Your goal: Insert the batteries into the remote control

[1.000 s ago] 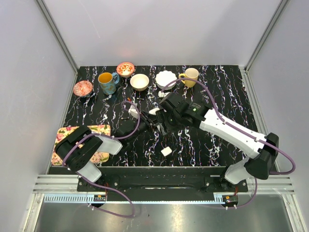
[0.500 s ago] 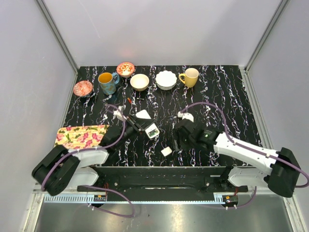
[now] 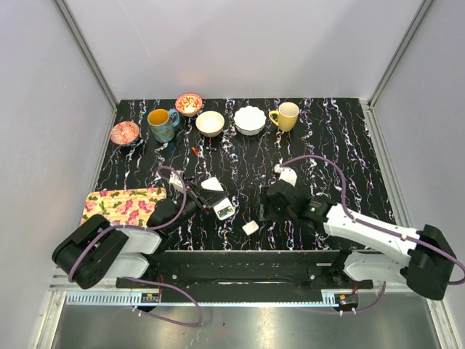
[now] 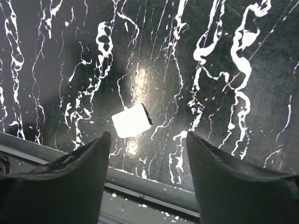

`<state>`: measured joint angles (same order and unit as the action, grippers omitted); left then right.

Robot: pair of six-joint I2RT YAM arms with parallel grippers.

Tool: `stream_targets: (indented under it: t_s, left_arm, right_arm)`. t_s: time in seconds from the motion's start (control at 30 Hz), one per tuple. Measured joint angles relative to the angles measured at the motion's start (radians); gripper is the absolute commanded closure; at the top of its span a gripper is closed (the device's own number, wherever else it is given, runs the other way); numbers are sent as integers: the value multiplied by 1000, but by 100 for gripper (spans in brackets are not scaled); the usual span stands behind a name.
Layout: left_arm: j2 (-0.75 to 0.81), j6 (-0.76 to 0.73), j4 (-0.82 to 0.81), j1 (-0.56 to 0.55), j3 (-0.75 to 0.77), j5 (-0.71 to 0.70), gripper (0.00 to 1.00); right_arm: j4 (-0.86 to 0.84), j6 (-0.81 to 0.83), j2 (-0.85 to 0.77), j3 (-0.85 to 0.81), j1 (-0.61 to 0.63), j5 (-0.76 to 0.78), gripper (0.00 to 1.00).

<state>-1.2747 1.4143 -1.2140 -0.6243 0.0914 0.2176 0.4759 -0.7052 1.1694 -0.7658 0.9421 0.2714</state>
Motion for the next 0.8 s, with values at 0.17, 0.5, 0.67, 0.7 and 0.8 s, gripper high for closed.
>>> stream_targets:
  t_s: [0.17, 0.5, 0.67, 0.7, 0.8]
  left_arm:
    - [-72, 94, -27, 11, 2, 53, 100]
    - [-79, 61, -21, 10, -32, 82, 100]
    - [70, -36, -48, 6, -38, 62, 100]
    - [78, -43, -54, 6, -38, 54, 100]
    - [74, -57, -59, 6, -38, 23, 100]
  right_arm:
    - [-76, -55, -153, 124, 0, 35, 43]
    - [-154, 20, -286, 204, 0, 23, 13]
    - [-154, 82, -203, 195, -1, -20, 14]
    - [-140, 95, -166, 179, 0, -35, 14]
    - [-104, 131, -55, 118, 0, -68, 13]
